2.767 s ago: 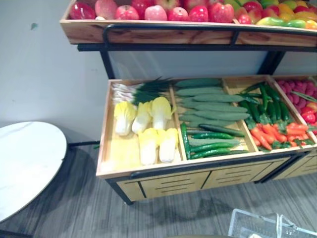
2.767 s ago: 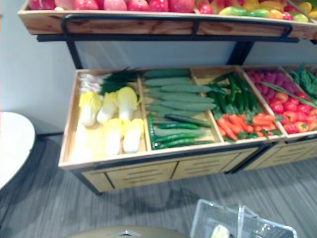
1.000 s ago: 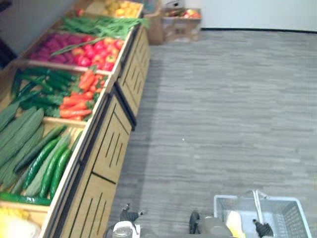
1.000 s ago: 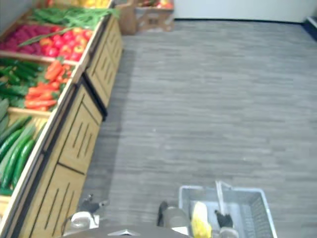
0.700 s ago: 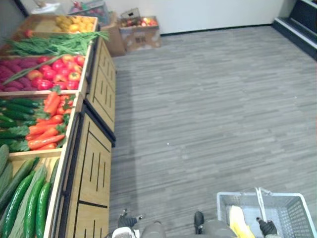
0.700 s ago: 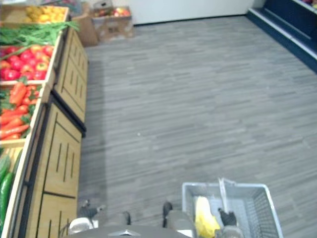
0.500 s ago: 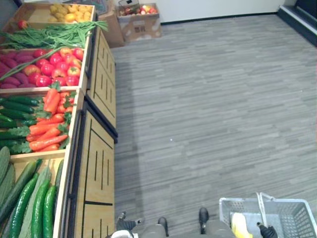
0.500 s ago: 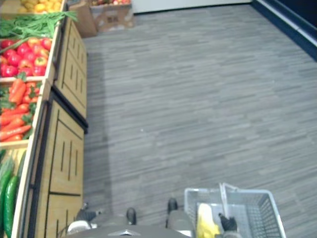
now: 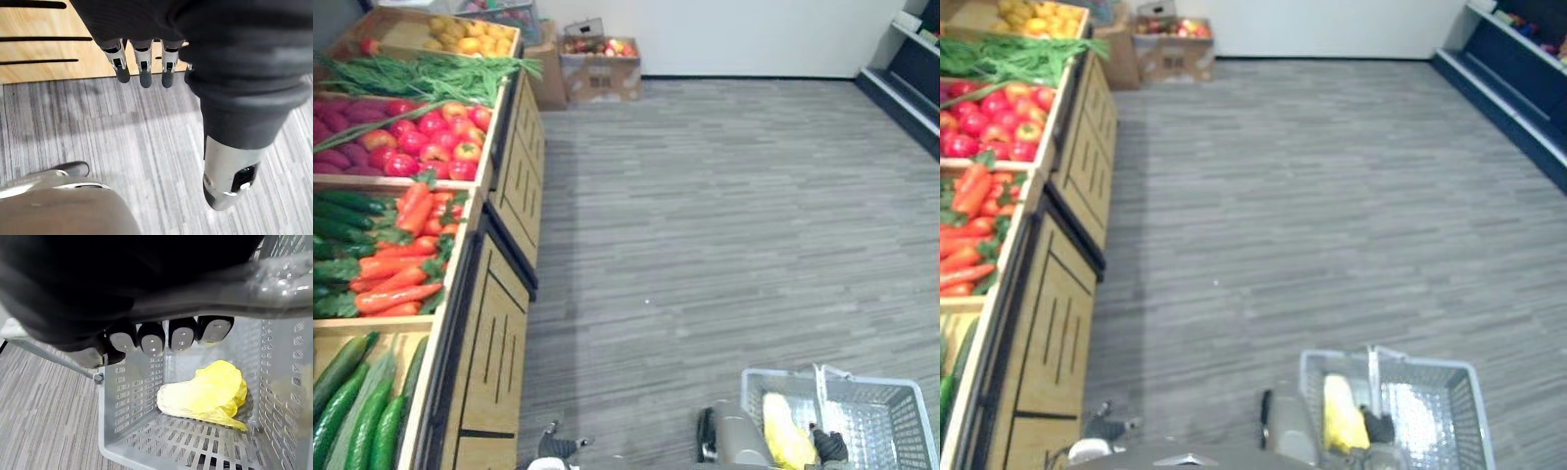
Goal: Pick vegetable in the basket
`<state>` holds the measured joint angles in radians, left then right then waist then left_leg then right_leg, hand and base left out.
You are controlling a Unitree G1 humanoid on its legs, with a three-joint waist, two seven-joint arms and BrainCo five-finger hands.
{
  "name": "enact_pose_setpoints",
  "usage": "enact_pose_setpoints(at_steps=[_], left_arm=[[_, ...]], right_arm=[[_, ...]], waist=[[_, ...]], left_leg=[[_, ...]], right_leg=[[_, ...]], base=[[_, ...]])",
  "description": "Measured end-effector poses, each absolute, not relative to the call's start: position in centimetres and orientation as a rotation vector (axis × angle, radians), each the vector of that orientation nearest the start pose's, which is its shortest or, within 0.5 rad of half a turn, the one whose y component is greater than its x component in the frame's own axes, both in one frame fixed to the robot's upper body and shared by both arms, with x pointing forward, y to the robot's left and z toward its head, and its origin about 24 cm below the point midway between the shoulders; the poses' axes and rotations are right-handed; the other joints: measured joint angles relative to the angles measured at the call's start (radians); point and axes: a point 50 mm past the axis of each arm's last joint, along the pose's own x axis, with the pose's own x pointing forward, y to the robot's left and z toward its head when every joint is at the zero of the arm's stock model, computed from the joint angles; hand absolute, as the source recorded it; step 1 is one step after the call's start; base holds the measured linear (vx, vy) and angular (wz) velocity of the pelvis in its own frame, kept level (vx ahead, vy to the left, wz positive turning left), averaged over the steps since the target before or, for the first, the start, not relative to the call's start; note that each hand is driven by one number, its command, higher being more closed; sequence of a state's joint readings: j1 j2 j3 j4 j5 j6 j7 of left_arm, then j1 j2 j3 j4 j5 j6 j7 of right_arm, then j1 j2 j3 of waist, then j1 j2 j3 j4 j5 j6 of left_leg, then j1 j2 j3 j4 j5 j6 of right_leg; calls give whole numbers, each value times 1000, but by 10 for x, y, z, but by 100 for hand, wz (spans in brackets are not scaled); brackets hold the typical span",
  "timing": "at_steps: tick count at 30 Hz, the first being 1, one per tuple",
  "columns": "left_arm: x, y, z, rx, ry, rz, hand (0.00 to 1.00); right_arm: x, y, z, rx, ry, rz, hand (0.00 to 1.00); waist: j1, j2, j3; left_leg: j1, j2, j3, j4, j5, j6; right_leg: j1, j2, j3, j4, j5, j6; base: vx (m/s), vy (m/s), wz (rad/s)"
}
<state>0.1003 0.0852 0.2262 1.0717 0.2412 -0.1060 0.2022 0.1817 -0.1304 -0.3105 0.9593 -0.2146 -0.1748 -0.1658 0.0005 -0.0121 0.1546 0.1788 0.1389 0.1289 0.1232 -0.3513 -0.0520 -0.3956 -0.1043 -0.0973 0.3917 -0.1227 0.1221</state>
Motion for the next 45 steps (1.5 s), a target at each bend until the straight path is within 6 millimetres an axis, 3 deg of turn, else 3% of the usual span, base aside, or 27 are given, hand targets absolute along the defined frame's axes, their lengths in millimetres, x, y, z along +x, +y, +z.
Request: enact_pose_setpoints(at_steps=[2, 3, 5, 6, 8, 10, 11, 12, 14, 16, 19, 21, 22, 24, 25, 26, 28, 30, 31, 34, 35, 37, 39, 40, 41, 43, 45], left_arm=[[88, 221, -156, 259, 1053, 349, 0], [92, 218, -156, 229, 1046, 373, 0], [98, 211, -156, 192, 1032, 381, 0], [101, 198, -157, 152, 1019, 378, 0], [98, 187, -158, 115, 1029, 378, 0], [101, 187, -157, 106, 1018, 385, 0], [101, 187, -157, 103, 1015, 387, 0], [105, 189, -155, 100, 999, 393, 0], [107, 190, -154, 92, 990, 405, 0], [108, 194, -153, 77, 977, 432, 0], [112, 200, -149, 31, 948, 496, 0], [113, 200, -150, 15, 947, 509, 0], [113, 199, -150, 11, 950, 511, 0], [110, 198, -152, -2, 963, 521, 0], [110, 199, -152, -1, 965, 522, 0], [110, 203, -151, 10, 960, 524, 0], [112, 207, -150, 38, 953, 514, 0], [114, 210, -149, 106, 953, 472, 0], [114, 211, -149, 134, 961, 450, 0], [109, 217, -150, 192, 985, 411, 0], [102, 224, -151, 221, 1007, 408, 0], [89, 230, -153, 238, 1043, 418, 0], [83, 231, -155, 239, 1064, 423, 0], [82, 231, -155, 221, 1067, 442, 0], [82, 231, -155, 217, 1068, 447, 0], [75, 230, -157, 180, 1085, 486, 0], [73, 229, -157, 138, 1086, 528, 0]], right_arm=[[70, -252, -144, -260, 973, -424, 100], [64, -252, -145, -250, 996, -436, 100], [55, -253, -147, -242, 1022, -454, 100], [52, -257, -146, -216, 1023, -500, 100], [53, -263, -145, -223, 1024, -508, 100], [45, -259, -147, -212, 1052, -505, 100], [44, -259, -147, -212, 1052, -505, 100], [43, -257, -148, -208, 1059, -502, 100], [45, -263, -146, -228, 1053, -508, 100], [43, -266, -145, -237, 1053, -514, 100], [45, -273, -143, -251, 1045, -526, 100], [49, -278, -142, -244, 1035, -548, 100], [51, -278, -142, -241, 1034, -553, 100], [53, -280, -141, -242, 1033, -554, 100], [52, -281, -142, -245, 1038, -554, 100], [55, -277, -144, -233, 1047, -542, 100], [57, -274, -146, -225, 1056, -535, 100], [55, -276, -146, -228, 1068, -539, 100], [51, -279, -146, -238, 1079, -542, 100], [46, -275, -149, -229, 1107, -533, 100], [43, -273, -151, -242, 1121, -517, 100], [38, -273, -151, -249, 1133, -511, 100], [32, -274, -151, -242, 1147, -526, 100], [27, -272, -152, -213, 1155, -555, 100], [26, -271, -153, -208, 1156, -560, 100], [21, -267, -154, -172, 1169, -591, 100], [18, -257, -157, -128, 1176, -605, 100]], waist=[[1, -1, 0], [-3, 14, -3], [-22, 45, -12], [-17, 59, -15], [-20, 78, -24], [-24, 72, -21], [-23, 66, -18], [-18, 52, -13], [-18, 48, -10], [-17, 30, -12], [2, 12, -19], [10, 11, -18], [10, 12, -19], [21, 21, -21], [29, 16, -22], [32, 2, -34], [28, -27, -42], [27, -49, -49], [23, -53, -49], [5, -58, -45], [-13, -56, -45], [-18, -52, -45], [-23, -50, -45], [-24, -48, -44], [-22, -47, -44], [-20, -41, -43], [-16, -35, -41]], left_leg=[[16, 18, -9, 6, -44, -33], [29, 43, -32, 4, -77, -41], [39, 73, -74, -3, -78, -29], [30, 88, -95, 33, -22, -49], [-13, 107, -140, 131, 44, -47], [-128, 122, -216, 390, 214, -52], [-145, 123, -224, 431, 241, -60], [-217, 125, -220, 588, 290, -93], [-327, 137, -121, 779, 281, -78], [-381, 136, -27, 814, 259, -56], [-486, 135, 183, 709, 225, -39], [-490, 104, 373, 447, 228, -24], [-486, 89, 398, 375, 235, -16], [-453, 32, 437, 86, 324, 14], [-449, 23, 437, 77, 372, 64], [-447, -9, 439, 72, 363, 124], [-446, -52, 435, 77, 324, 152], [-427, -115, 409, 69, 285, 164], [-392, -144, 375, 66, 258, 166], [-295, -174, 293, 33, 232, 161], [-242, -183, 249, 11, 225, 155], [-167, -186, 179, -27, 212, 146], [-134, -188, 107, -43, 205, 135], [-106, -190, 37, -50, 199, 133], [-102, -190, 25, -51, 199, 133], [-72, -177, -42, -49, 187, 114], [-67, -143, -135, -20, 151, 76]], right_leg=[[-1, -8, 38, -112, 6, 9], [-22, 4, 33, -47, 72, 14], [-50, 21, 13, 68, 53, -12], [-74, 26, 0, 145, -16, -51], [-48, 33, -37, 173, -58, -85], [75, 30, -108, 120, -104, -122], [92, 29, -116, 110, -108, -126], [155, 27, -133, 71, -117, -134], [279, 23, -178, -15, -118, -136], [357, 8, -212, -70, -118, -135], [461, -13, -300, -171, -107, -116], [514, -23, -361, -218, -109, -84], [526, -25, -372, -222, -114, -77], [564, -16, -395, -238, -140, -45], [570, -17, -389, -235, -150, -44], [576, -33, -361, -236, -161, -59], [564, -61, -294, -221, -159, -58], [509, -122, -208, -46, -154, -51], [445, -159, -155, 161, -94, 27], [318, -158, -21, 517, 116, 114], [267, -156, -10, 652, 114, 110], [177, -131, -12, 729, 87, 71], [117, -127, -40, 657, 11, 63], [87, -126, -54, 530, -17, 32], [85, -125, -53, 503, -20, 28], [88, -100, -25, 267, -22, 23], [92, -63, 96, 4, -13, 21]], base=[[422, -317, 22], [434, -343, 50], [431, -321, 72], [582, -420, 51], [534, -388, 32], [501, -342, 74], [397, -276, 68], [269, -177, 45], [346, -182, 54], [238, -68, 61], [181, -12, 79], [256, 79, 74], [309, 152, 64], [281, 180, 41], [347, 214, 25], [351, 196, 27], [394, 228, 32], [373, 244, 57], [388, 234, 70], [396, 171, 76], [466, 123, 110], [384, 24, 99], [379, -77, 127], [355, -117, 122], [318, -117, 128], [288, -143, 102], [463, -348, 123]])
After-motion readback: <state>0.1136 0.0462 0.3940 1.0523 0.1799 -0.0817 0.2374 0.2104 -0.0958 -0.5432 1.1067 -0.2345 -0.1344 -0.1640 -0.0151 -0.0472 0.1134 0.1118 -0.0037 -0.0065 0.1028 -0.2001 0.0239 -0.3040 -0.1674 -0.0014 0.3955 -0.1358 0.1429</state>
